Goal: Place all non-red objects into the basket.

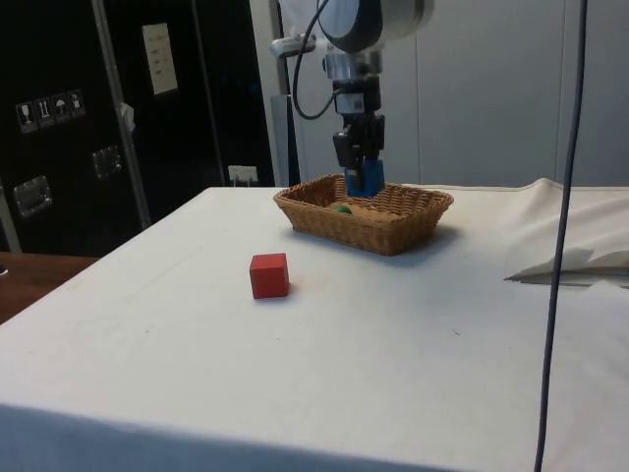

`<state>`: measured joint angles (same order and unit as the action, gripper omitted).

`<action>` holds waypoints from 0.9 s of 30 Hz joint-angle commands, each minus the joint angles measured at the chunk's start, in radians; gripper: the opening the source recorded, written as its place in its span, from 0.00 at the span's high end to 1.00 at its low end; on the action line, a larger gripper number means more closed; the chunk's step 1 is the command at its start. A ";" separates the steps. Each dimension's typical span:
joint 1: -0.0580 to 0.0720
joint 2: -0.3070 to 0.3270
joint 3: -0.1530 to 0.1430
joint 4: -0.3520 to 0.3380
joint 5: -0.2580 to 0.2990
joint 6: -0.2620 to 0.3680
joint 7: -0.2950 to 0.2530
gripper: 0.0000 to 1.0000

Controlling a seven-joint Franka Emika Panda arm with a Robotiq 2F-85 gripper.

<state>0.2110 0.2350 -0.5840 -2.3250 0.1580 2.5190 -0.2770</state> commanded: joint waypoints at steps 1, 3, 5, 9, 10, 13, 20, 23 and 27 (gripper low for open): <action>-0.004 0.002 0.002 -0.011 0.015 0.016 -0.004 1.00; -0.004 0.009 0.001 -0.017 0.023 0.024 -0.003 1.00; -0.004 0.014 -0.001 -0.022 0.028 0.029 -0.001 1.00; -0.004 0.023 -0.001 -0.032 0.039 0.036 0.006 1.00; -0.004 0.026 -0.001 -0.033 0.044 0.039 0.007 1.00; -0.004 0.034 0.001 -0.038 0.058 0.049 0.010 1.00; -0.008 0.068 0.012 -0.038 0.118 0.069 0.002 1.00; -0.009 0.090 0.018 -0.032 0.160 0.080 -0.006 1.00; -0.010 0.103 0.020 -0.030 0.186 0.085 -0.013 1.00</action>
<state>0.2110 0.3400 -0.5760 -2.3540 0.3210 2.5950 -0.2770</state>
